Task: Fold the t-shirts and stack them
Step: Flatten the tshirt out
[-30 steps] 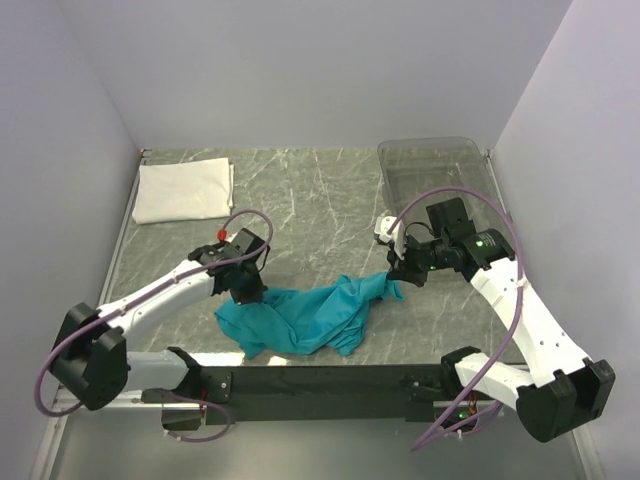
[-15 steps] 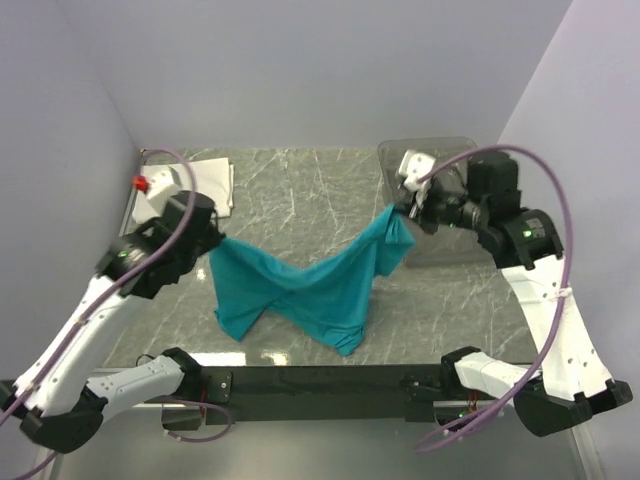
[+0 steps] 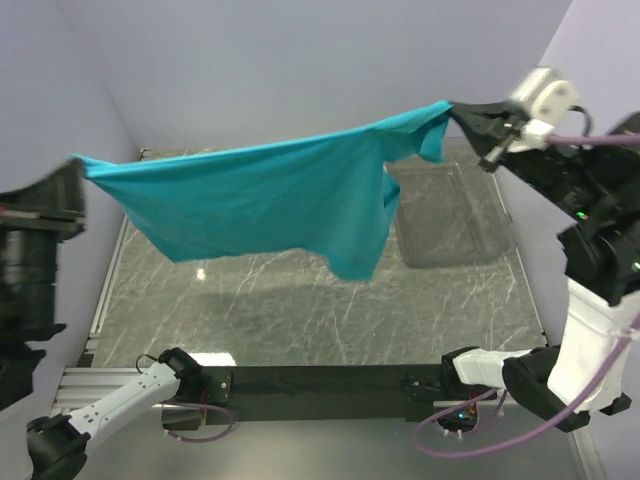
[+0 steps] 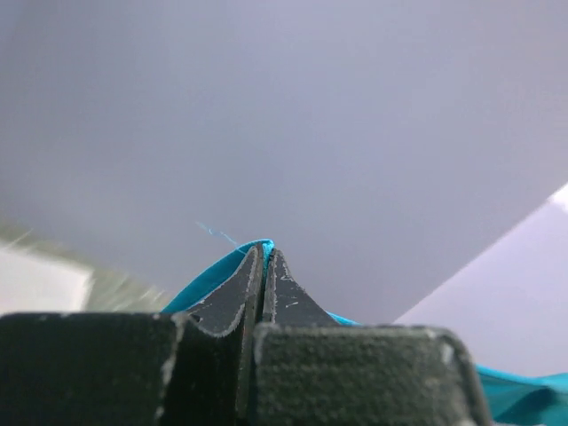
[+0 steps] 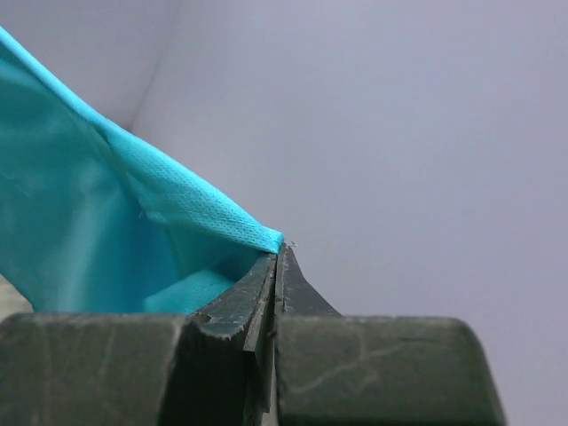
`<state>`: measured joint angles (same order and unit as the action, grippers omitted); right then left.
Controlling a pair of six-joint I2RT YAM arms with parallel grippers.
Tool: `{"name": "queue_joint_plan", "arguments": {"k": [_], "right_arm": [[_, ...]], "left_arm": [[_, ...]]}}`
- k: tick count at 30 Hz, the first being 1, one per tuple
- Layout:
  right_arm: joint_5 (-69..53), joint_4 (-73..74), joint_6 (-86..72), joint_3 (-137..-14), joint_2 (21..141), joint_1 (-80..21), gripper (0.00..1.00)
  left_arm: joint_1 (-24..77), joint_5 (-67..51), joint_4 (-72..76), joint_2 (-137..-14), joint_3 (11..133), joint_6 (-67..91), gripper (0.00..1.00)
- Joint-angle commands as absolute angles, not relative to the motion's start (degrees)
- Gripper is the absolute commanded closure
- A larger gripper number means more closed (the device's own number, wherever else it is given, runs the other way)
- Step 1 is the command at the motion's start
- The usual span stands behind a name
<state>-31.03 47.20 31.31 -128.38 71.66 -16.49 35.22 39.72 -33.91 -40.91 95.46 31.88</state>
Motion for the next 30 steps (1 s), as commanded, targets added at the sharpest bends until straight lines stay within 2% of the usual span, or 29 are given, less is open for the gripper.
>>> {"name": "queue_joint_plan", "arguments": {"k": [1,7,10,14,21,27,30], "right_arm": [[-29.3,44.7,28.6,-138.7,72.9,-16.0,1.0],[-30.2,43.7,25.9,-151.5,75.4,-15.9,1.0],[-30.0,43.1,24.8,-153.4,75.4,-15.9,1.0],[-30.6,42.4,24.6,-150.9,74.6,-15.9,1.0],[-35.3,36.2,24.6,-126.9,69.4,-16.0,1.0],[-41.7,34.8,25.7,-105.8,71.5,-16.7,1.0],[-41.4,31.7,28.2,-93.8,74.8,-17.1,1.0]], "left_arm": [[35.0,33.8,-20.5,-42.4,100.0,23.6,0.99],[34.9,24.6,-15.1,-45.5,106.5,23.1,0.99],[34.8,22.9,-14.2,-46.8,107.3,23.7,0.99],[34.7,26.5,-14.1,-46.8,106.4,22.9,0.99],[34.7,45.9,-14.1,-44.6,95.4,24.9,0.99],[34.8,53.9,-22.1,-45.9,80.3,35.8,0.99],[34.1,56.9,-25.3,-46.8,68.6,43.8,0.99]]}}
